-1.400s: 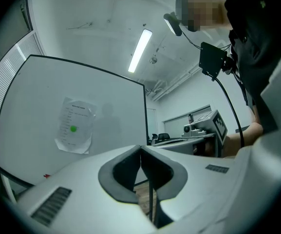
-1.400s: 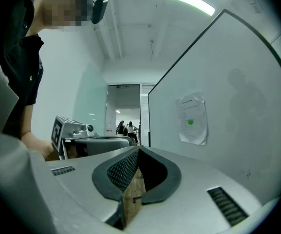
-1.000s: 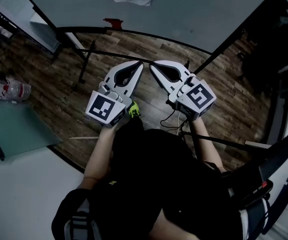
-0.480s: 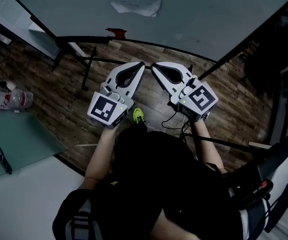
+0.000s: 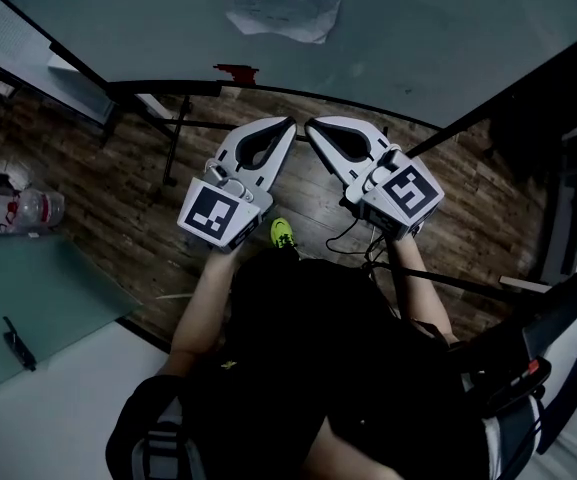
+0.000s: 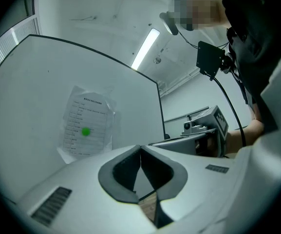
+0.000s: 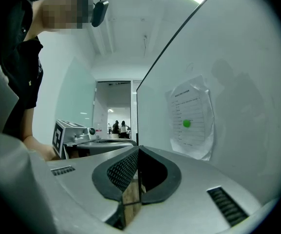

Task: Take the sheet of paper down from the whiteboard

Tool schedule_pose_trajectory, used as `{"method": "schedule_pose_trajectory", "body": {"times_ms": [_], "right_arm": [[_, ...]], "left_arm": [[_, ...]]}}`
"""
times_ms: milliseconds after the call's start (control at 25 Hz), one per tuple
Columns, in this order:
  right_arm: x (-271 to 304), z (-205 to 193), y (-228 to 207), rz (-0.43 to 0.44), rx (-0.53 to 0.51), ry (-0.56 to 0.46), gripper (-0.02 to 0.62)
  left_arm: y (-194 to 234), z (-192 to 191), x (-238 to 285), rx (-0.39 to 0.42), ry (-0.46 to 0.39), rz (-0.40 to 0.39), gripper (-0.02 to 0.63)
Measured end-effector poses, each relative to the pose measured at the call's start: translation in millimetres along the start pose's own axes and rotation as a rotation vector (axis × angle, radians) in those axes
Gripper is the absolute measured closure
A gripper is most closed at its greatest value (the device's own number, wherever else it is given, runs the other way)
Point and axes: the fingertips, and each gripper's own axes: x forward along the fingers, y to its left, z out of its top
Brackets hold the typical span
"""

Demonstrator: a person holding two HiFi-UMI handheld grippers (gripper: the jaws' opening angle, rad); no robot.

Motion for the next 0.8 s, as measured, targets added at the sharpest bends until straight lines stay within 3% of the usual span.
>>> {"method": "schedule_pose_trajectory", "body": {"times_ms": [440,800], "right_arm": [[29,13,-32,-0.075,-0.02,-0.018,0.575],[47,13,-44,-0.081,-0.011,-0.005,0.575]], "left_arm": [[36,7,19,0.017,-0.011,-0.067,0.586],[66,11,19,0.025,-0.029,-0.036,0.586]]}}
